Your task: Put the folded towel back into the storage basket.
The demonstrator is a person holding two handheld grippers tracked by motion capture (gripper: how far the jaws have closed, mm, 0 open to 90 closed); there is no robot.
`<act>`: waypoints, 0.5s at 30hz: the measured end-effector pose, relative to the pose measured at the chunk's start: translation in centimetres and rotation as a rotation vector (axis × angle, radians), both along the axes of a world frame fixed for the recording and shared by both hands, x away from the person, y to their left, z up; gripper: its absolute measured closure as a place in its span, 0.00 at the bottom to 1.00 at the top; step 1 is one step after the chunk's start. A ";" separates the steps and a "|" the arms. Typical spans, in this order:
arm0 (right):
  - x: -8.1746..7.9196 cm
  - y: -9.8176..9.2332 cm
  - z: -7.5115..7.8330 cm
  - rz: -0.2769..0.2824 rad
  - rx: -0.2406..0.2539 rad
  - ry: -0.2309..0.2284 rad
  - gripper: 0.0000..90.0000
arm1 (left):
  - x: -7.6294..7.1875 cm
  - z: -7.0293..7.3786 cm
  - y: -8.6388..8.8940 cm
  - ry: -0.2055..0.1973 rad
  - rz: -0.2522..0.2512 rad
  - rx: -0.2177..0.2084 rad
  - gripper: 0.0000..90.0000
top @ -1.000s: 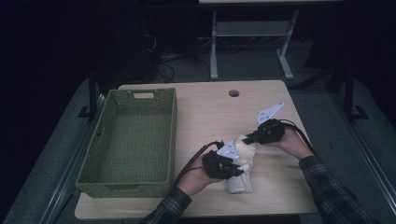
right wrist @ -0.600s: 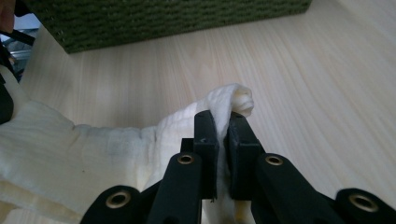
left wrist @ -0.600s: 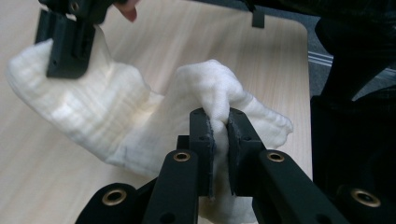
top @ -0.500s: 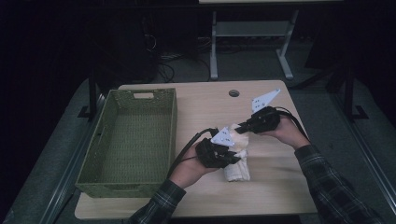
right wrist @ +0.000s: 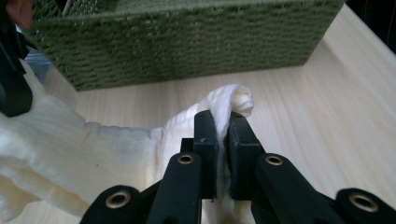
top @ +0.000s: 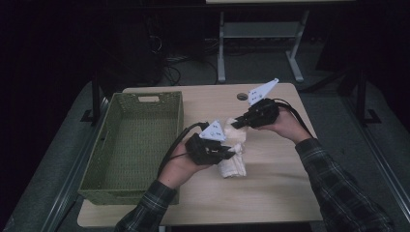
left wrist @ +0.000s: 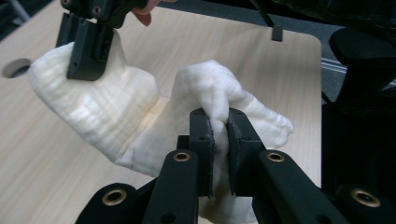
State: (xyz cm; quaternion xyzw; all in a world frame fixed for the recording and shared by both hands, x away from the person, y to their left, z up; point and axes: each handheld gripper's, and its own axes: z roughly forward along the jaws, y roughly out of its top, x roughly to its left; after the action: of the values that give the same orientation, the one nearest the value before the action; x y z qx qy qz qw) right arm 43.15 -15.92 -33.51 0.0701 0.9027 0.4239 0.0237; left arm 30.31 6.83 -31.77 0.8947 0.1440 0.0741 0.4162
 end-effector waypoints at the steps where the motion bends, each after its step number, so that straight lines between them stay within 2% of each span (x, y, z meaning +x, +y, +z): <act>1: 0.1 0.3 0.3 0.002 0.000 0.000 0.93 | 0.0 0.2 0.4 -0.007 0.005 0.001 0.91; 9: 1.0 3.3 1.8 0.022 0.013 -0.020 0.93 | 0.2 1.9 3.7 -0.024 0.050 -0.011 0.91; 15: 1.7 5.8 2.6 0.039 0.028 -0.033 0.93 | 0.3 2.8 6.4 -0.046 0.081 -0.003 0.91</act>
State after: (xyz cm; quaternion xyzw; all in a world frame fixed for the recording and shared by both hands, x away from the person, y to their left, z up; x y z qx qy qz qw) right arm 44.84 -10.15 -30.89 0.0458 0.8974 0.4378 0.0294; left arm 30.64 13.22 -28.99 0.8856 0.1705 0.1111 0.4175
